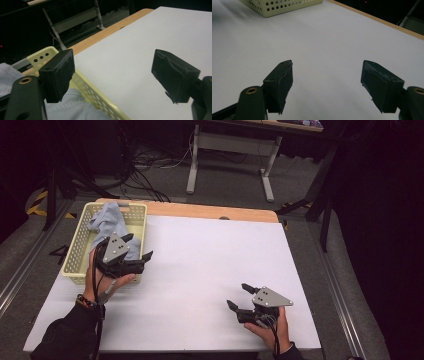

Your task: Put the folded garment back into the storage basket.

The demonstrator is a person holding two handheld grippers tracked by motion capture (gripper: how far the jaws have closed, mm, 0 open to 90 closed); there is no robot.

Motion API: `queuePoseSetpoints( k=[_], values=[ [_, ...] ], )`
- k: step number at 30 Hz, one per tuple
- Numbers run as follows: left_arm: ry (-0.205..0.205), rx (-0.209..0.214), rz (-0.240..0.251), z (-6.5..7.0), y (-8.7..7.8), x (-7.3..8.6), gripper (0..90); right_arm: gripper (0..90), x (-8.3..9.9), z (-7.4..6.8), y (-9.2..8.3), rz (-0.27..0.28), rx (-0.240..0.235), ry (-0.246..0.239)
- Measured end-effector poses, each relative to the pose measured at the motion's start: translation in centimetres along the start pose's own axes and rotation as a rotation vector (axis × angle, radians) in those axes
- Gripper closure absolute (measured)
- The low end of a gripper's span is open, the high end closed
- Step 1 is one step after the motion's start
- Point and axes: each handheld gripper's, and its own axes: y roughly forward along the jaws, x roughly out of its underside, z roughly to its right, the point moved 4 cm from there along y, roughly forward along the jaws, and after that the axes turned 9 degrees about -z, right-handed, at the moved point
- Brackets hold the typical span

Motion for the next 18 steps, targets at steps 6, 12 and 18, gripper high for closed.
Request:
queuePoseSetpoints(
  k=[6,12,18],
  values=[
    [0.005,0.039,0.012,1.1,0.2,0.1,15.1,25.5,-0.1,-0.2,0.0,0.0,0.01,-0.017],
    [0.019,0.05,0.037,2.3,0.2,0.3,13.2,25.2,-0.1,-0.1,-0.2,0.003,0.02,-0.019],
    [0.045,0.069,0.046,3.5,0.3,0.5,12.3,24.8,-0.1,-0.1,-0.3,0.006,0.023,-0.024]
  ],
)
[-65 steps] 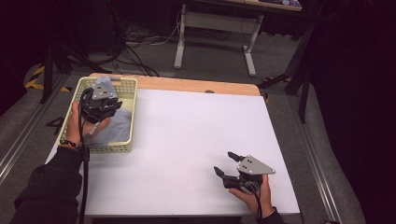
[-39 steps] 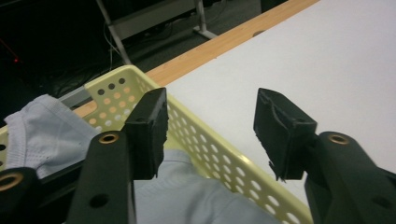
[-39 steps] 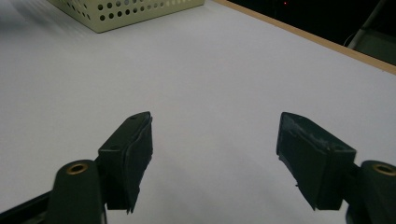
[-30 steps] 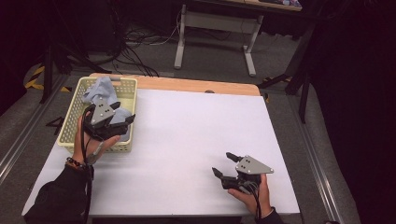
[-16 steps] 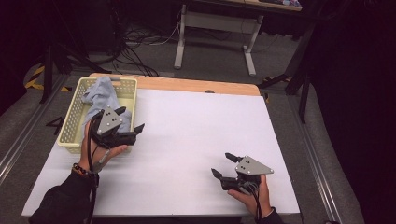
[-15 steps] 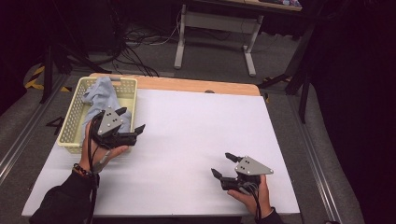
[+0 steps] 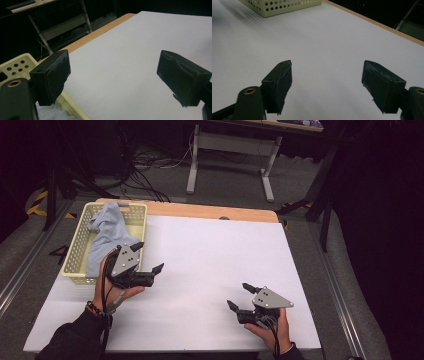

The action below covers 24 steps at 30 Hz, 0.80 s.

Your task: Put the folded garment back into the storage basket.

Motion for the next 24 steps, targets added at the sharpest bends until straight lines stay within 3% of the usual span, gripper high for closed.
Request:
queuePoseSetpoints(
  k=[2,6,12,24],
  values=[
    [0.036,-0.003,0.0,0.8,0.0,0.1,11.8,24.6,0.0,0.0,0.0,0.001,0.001,0.001],
    [0.049,0.023,0.007,1.6,-0.1,0.2,11.5,24.5,0.0,-0.1,0.0,-0.001,0.002,-0.005],
    [0.114,0.026,0.017,3.2,-0.7,0.5,11.9,24.3,-0.1,-0.4,0.0,0.009,0.011,-0.011],
    [0.155,0.082,-0.002,5.1,-1.2,1.8,10.3,23.6,0.0,-1.3,0.2,0.011,0.037,-0.041]
  ],
)
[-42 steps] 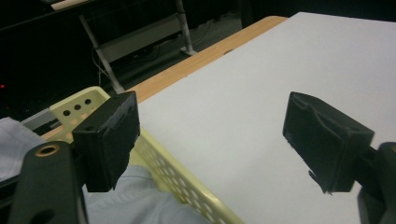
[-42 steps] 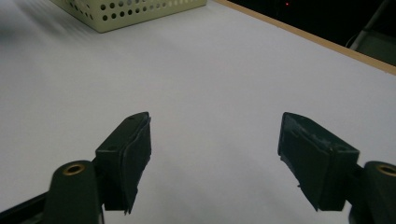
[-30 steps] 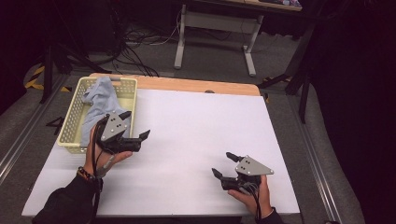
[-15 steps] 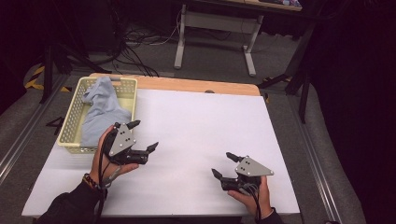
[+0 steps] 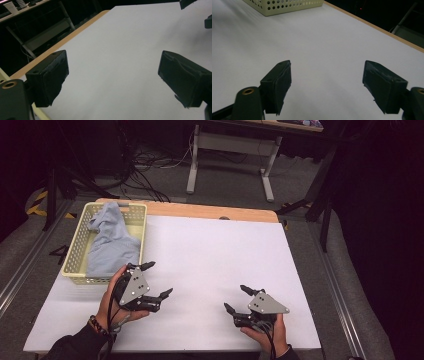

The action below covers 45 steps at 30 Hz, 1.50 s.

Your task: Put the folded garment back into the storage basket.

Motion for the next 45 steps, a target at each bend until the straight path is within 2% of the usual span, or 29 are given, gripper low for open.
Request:
queuePoseSetpoints(
  k=[6,12,14,16,20,25,38,45],
  values=[
    [0.014,0.02,-0.02,0.7,0.0,0.9,9.7,23.3,0.5,-1.0,0.4,-0.02,-0.008,-0.024],
    [0.006,0.038,-0.034,1.2,-0.1,2.1,8.6,22.6,0.9,-1.9,0.4,-0.033,-0.015,-0.037],
    [0.012,0.03,-0.045,1.4,-0.1,2.5,8.1,22.2,1.0,-2.0,0.3,-0.033,-0.016,-0.042],
    [0.012,0.044,-0.053,1.6,-0.2,3.0,8.1,22.2,1.1,-2.0,0.2,-0.029,-0.014,-0.037],
    [-0.012,0.061,-0.073,2.0,-0.1,4.0,7.9,21.1,1.4,-2.1,0.1,-0.034,-0.016,-0.03],
    [-0.02,0.072,-0.094,2.4,-0.1,4.8,7.9,20.1,1.4,-2.1,0.1,-0.031,-0.022,-0.037],
    [-0.039,0.072,-0.091,2.6,-0.5,5.3,7.8,20.0,1.0,-2.2,0.4,-0.029,-0.033,-0.066],
    [-0.042,0.082,-0.085,2.7,-0.5,5.2,7.8,20.0,1.1,-2.0,0.3,-0.034,-0.025,-0.059]
  ],
)
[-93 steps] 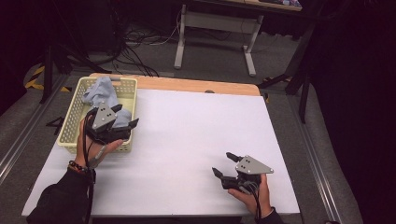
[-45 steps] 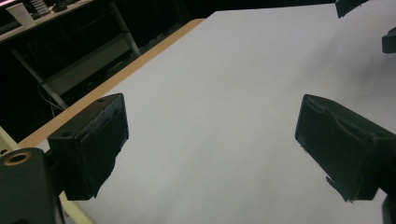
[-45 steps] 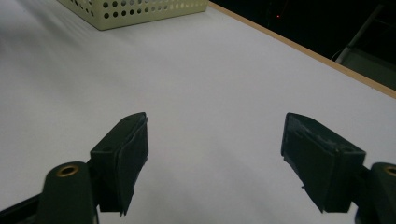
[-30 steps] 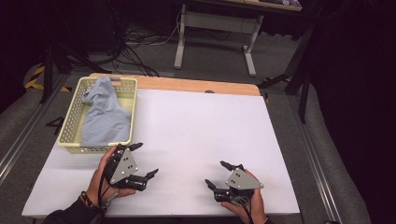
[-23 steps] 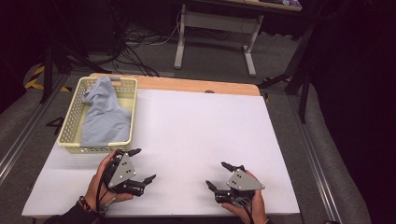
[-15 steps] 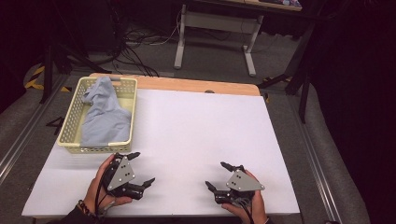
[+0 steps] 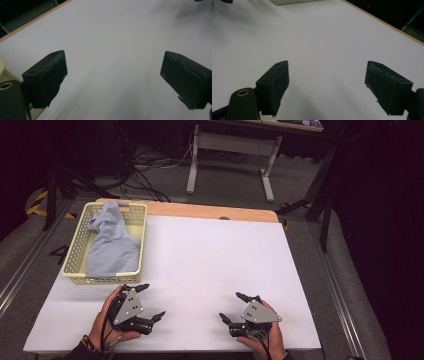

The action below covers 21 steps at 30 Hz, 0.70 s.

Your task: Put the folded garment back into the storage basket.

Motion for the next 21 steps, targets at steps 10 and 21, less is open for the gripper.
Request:
queuePoseSetpoints(
  k=[10,21],
  values=[
    [-0.017,0.002,-0.001,-0.28,-0.12,0.23,7.7,20.1,-0.12,0.4,0.38,0.0,-0.002,0.005],
    [-0.026,0.006,0.001,-0.11,-0.29,0.27,8.2,20.3,-0.11,0.58,0.65,-0.005,-0.007,0.011]
  ],
)
